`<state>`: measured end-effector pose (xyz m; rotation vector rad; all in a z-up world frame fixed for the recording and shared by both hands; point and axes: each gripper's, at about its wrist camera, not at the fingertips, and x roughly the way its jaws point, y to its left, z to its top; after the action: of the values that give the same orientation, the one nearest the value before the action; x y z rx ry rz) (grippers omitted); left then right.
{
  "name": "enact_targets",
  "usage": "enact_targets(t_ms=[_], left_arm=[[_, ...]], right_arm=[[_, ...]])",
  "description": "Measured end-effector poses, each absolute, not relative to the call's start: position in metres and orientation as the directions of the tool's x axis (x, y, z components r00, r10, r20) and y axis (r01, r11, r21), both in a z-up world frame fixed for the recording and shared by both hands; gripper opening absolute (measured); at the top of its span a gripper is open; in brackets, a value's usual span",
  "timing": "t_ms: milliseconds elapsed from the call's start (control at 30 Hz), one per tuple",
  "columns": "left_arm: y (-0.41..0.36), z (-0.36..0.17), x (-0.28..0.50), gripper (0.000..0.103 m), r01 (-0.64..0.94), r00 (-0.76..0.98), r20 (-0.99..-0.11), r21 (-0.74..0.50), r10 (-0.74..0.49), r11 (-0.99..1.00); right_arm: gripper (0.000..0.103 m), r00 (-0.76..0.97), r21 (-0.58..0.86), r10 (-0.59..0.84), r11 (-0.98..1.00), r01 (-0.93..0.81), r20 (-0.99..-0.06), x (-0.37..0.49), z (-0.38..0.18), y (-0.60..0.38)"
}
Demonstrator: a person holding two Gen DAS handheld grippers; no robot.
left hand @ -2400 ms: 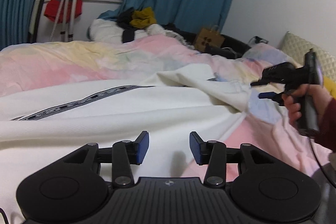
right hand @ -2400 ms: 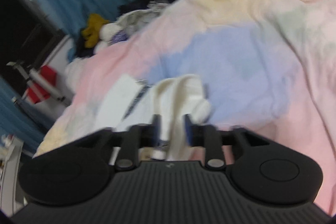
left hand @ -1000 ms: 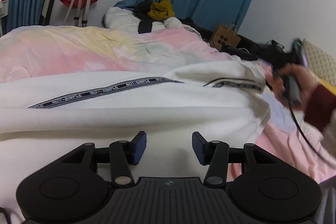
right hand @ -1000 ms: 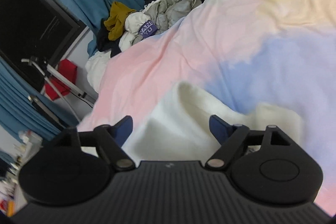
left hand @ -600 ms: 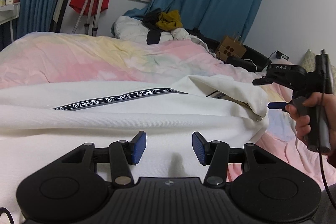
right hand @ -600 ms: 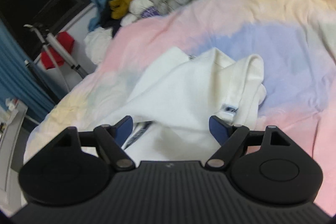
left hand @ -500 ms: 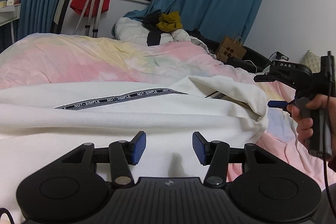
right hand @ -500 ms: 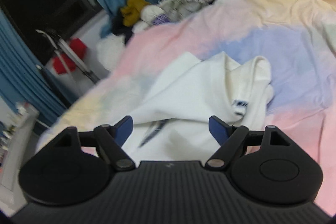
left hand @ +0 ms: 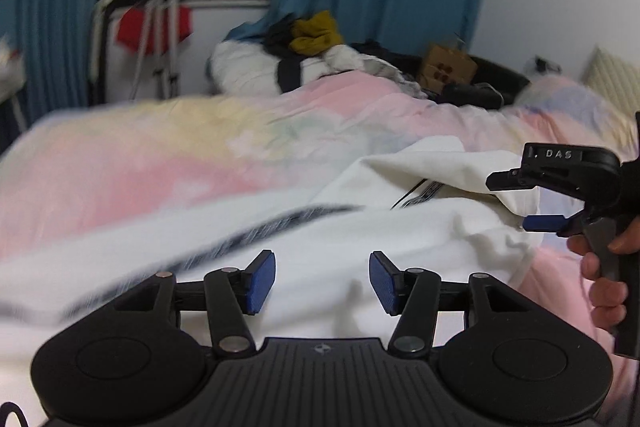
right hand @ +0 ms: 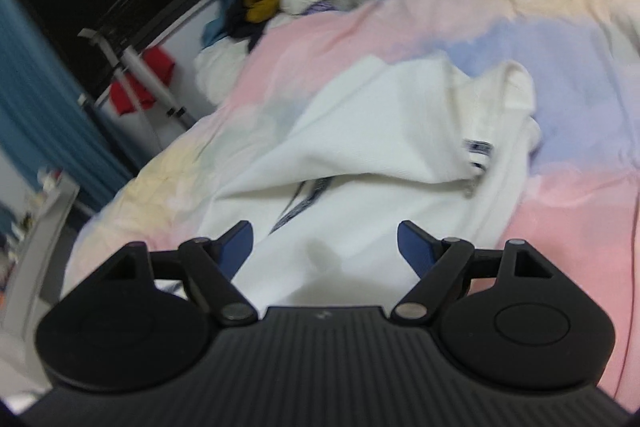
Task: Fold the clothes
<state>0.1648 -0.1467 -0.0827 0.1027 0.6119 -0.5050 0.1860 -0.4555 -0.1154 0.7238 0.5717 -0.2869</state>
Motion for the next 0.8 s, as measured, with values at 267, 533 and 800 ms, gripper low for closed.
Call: enact_targets(t_ms=[267, 533, 800], left_arm=[[-0.265, -0.105, 0.228, 0.056, 0.649, 0.55, -0.661, -0.046, -0.511, 0.759], [-0.356, -0.138, 0.292, 0.055, 0.673, 0.491, -0.727, -0.032, -0.479, 0.739], [-0.33, -0.109, 0.341, 0.051, 0.589, 0.557, -0.707, -0.033, -0.436, 0.807]], right_arm=[[0.082, 0.811, 0.595, -0.174, 0.598, 0.537, -0.558, 0.174, -0.121, -0.502], [0.082, 0.805, 0.65, -0.16, 0.511, 0.563, -0.571, 0.178, -0.142, -0.522], [0.083, 0.803, 0.618, -0.112, 0.579, 0.532, -0.586, 0.201, -0.154, -0.511]])
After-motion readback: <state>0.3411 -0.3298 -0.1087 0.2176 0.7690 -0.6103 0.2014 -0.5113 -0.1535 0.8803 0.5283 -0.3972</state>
